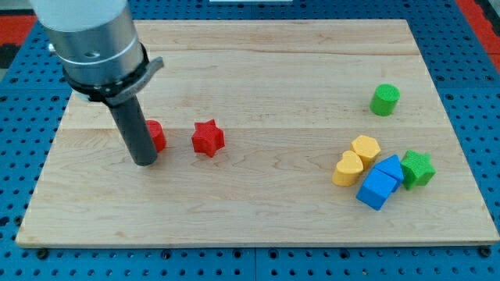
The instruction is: Slide the red star along with the red circle to center left
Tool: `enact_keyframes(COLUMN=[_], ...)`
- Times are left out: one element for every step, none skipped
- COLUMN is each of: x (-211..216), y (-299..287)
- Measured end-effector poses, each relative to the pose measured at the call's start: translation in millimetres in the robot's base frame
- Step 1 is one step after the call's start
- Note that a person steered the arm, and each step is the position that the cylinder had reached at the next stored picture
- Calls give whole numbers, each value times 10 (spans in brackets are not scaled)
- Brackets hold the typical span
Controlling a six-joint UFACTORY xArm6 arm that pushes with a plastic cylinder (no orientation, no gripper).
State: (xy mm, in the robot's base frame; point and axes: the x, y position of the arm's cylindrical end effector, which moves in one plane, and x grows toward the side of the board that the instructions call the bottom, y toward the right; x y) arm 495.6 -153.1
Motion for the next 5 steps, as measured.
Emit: enact_keyframes(x=[-133, -256, -253, 216, 318], y=[-14, -1, 3, 105, 667])
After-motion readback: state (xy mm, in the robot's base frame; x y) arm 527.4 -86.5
